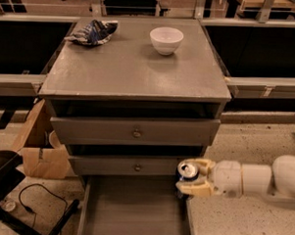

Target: Pick pepsi can from bottom drawer and place on counter

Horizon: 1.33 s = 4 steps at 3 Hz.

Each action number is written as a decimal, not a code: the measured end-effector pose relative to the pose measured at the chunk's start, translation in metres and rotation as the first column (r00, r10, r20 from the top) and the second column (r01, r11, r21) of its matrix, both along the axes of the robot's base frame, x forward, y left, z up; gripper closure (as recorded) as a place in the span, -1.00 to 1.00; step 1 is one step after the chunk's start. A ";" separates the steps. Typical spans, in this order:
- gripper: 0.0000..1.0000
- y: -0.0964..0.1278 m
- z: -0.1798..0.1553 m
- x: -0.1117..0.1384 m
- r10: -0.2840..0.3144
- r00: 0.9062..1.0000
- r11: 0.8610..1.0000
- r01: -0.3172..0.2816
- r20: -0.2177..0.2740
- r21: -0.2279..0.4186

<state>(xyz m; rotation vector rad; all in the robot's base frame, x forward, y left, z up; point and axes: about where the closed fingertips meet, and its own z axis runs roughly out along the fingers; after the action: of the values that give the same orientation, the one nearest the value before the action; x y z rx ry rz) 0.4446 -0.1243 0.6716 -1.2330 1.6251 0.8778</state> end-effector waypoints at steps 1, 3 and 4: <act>1.00 0.002 0.113 0.054 -0.104 0.988 0.994 0.107 0.117 -0.028; 1.00 0.019 0.168 0.097 -0.140 0.976 0.988 0.148 0.164 -0.040; 1.00 0.016 0.187 0.104 -0.177 0.964 0.983 0.183 0.198 -0.012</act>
Offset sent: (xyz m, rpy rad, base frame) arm 0.1417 0.0242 0.2260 -0.0893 -0.2164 -0.2073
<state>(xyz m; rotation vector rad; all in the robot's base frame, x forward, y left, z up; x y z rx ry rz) 0.5481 -0.1079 0.8583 -1.1338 1.5669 0.6007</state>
